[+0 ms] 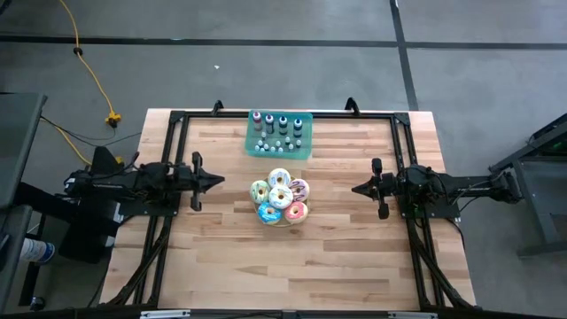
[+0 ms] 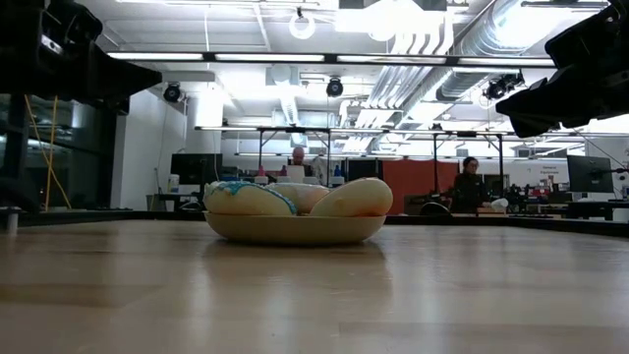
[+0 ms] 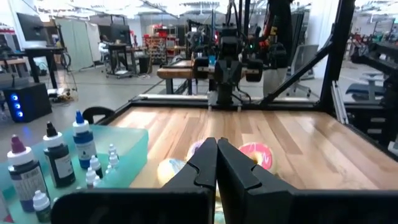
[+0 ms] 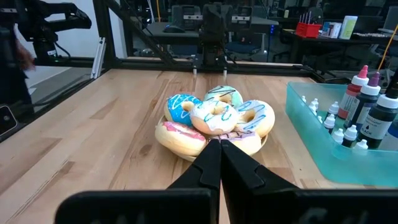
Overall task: Pick & Place food coloring
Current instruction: Return to Home Position
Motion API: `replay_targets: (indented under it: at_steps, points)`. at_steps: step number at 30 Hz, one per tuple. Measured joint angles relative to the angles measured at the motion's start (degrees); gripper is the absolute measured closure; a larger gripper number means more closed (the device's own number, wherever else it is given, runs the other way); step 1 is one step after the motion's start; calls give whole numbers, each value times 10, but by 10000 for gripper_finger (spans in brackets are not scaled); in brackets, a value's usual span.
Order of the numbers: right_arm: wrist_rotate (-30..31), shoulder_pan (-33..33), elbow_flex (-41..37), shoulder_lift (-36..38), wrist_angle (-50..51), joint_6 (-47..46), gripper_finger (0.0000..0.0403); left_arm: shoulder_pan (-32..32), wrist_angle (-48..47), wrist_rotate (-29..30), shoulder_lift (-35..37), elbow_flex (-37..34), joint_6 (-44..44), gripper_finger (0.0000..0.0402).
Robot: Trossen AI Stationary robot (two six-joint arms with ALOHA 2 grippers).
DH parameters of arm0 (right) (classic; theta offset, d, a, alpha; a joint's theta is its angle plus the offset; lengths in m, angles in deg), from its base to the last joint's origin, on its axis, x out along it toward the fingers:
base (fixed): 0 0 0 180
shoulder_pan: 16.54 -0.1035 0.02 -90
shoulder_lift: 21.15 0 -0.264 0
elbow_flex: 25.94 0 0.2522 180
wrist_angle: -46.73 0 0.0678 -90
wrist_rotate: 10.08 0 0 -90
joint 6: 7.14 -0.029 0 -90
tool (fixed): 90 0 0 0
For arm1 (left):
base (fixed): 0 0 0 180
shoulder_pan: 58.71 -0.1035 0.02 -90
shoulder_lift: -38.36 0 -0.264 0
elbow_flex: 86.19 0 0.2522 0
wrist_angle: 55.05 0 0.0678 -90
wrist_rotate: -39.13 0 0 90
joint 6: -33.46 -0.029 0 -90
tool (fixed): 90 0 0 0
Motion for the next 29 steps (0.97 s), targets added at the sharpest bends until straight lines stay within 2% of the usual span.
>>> replay_targets:
  at_steps: [29]
  points:
    - [0, 0, 0, 0, 0, 0, 402, 0, -9, -2, 0, 0, 0, 400]
